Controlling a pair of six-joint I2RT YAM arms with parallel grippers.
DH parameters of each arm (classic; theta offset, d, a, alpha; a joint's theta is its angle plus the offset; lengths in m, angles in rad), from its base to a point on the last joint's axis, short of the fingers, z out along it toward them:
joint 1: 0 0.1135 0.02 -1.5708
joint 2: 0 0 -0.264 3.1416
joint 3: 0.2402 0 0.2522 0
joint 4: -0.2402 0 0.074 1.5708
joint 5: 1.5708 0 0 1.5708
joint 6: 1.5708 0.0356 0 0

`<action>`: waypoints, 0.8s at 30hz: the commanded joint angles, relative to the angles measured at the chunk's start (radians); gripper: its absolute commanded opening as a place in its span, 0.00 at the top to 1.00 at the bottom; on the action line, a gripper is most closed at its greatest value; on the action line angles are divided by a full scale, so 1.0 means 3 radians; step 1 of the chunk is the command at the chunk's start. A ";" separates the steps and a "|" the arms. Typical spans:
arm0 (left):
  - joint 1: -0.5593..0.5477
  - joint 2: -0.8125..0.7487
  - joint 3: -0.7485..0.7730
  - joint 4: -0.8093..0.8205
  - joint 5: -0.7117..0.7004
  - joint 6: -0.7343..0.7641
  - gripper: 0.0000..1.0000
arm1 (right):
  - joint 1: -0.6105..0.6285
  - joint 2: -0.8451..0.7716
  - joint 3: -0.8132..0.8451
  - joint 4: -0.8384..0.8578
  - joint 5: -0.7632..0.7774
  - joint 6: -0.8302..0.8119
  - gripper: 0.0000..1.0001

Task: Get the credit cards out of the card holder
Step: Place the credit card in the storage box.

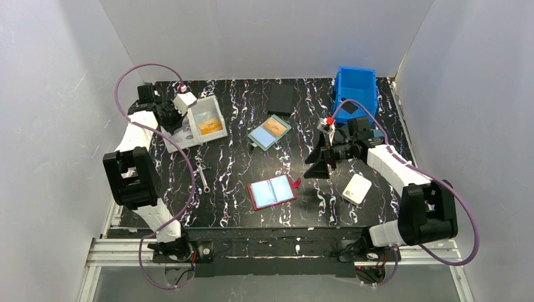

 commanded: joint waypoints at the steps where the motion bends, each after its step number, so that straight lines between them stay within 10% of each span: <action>1: 0.0077 0.0119 0.0180 -0.0169 0.0318 0.0126 1.00 | -0.0021 -0.0085 -0.0034 0.0033 -0.0155 0.0000 0.02; 24: 0.0210 0.0533 0.0336 -0.0353 0.0531 0.0213 1.00 | -0.0026 -0.0081 -0.0052 0.0064 -0.0275 0.0021 0.02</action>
